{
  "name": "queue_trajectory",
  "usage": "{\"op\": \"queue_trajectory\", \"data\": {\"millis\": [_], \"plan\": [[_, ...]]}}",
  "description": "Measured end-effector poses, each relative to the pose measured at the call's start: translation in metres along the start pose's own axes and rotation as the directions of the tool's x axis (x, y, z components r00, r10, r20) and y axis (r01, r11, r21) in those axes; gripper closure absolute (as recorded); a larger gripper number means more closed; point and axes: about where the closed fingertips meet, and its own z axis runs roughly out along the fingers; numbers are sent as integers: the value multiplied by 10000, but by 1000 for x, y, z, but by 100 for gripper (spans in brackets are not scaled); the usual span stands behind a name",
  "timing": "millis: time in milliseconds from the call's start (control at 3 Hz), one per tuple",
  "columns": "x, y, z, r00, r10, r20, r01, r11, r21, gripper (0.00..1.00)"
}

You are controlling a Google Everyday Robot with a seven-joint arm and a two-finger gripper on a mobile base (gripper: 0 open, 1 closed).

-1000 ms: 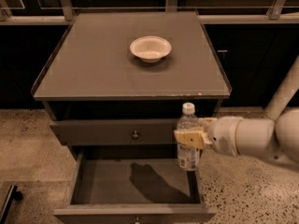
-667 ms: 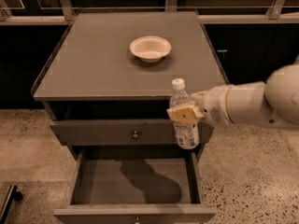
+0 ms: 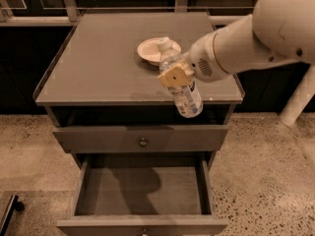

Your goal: Pick blue plastic bottle from middle drawer and place on counter

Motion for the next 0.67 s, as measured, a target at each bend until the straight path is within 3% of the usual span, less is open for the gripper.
{"op": "queue_trajectory", "data": {"millis": [333, 667], "plan": [[-43, -10, -5, 9981, -501, -370, 516, 9979, 402, 100], [-62, -34, -6, 9983, -446, -371, 483, 9934, 1040, 100]]}}
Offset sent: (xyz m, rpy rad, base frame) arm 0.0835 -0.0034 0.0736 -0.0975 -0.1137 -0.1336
